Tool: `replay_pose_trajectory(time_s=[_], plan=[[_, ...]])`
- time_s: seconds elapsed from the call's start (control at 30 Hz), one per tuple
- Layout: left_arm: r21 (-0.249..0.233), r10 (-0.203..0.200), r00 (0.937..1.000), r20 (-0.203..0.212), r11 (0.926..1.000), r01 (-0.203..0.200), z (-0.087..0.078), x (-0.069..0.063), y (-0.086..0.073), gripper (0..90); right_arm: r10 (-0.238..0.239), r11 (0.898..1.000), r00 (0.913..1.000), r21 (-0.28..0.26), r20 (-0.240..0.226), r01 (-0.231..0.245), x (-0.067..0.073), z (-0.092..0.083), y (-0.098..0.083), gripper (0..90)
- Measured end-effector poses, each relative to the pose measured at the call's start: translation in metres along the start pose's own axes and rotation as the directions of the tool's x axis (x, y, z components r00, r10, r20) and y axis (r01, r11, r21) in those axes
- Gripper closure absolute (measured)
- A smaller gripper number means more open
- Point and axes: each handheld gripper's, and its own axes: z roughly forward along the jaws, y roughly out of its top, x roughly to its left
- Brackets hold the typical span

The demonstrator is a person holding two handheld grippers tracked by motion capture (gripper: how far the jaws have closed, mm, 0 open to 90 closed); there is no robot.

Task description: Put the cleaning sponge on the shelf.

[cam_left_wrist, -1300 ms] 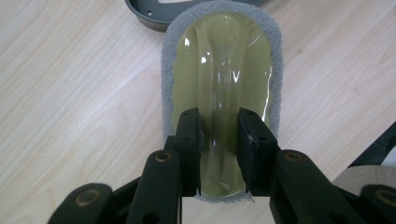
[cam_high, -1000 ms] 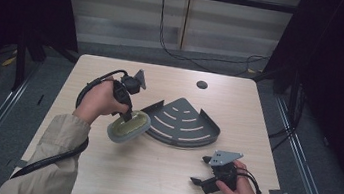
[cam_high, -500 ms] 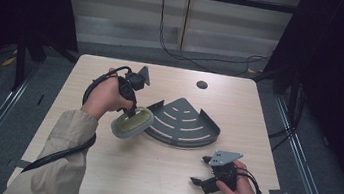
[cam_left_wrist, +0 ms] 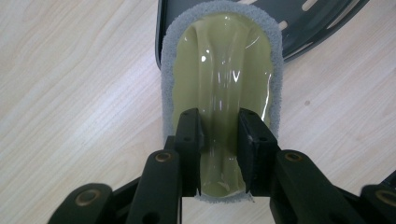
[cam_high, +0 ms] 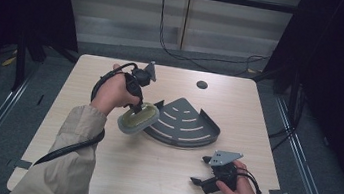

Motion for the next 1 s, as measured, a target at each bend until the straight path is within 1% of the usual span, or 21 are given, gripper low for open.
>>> replay_pose_trajectory(time_s=[0.27,0.3,0.37,0.63,0.77,1.0], plan=[[-0.008,0.008,1.0000,-0.004,0.9999,-0.008,-0.001,-0.001,0.009,71.5,0.000,1.000,1.0000,0.000,0.001,0.000,0.000,0.000,0.000,13.1],[-0.009,0.004,1.0000,-0.001,1.0000,-0.004,0.000,-0.001,0.010,71.5,-0.001,1.000,1.0000,0.000,0.000,0.001,0.000,0.000,0.000,13.1],[-0.010,0.006,0.9999,-0.010,0.9999,-0.006,-0.001,-0.001,0.012,71.5,0.000,1.000,1.0000,0.000,0.000,0.000,0.000,0.000,0.000,13.1],[-0.019,0.008,0.9999,-0.011,0.9998,-0.008,0.001,-0.001,0.020,71.5,0.000,1.000,1.0000,0.000,-0.001,0.000,0.000,0.000,0.000,13.1],[-0.020,0.007,1.0000,-0.005,0.9998,-0.007,0.002,-0.001,0.023,71.5,0.001,1.000,1.0000,0.001,-0.001,-0.001,0.000,0.000,0.000,13.1],[-0.020,0.004,1.0000,-0.008,0.9998,-0.005,0.004,-0.002,0.031,71.5,0.001,1.000,1.0000,0.001,0.000,-0.001,0.000,0.000,0.000,13.1]])
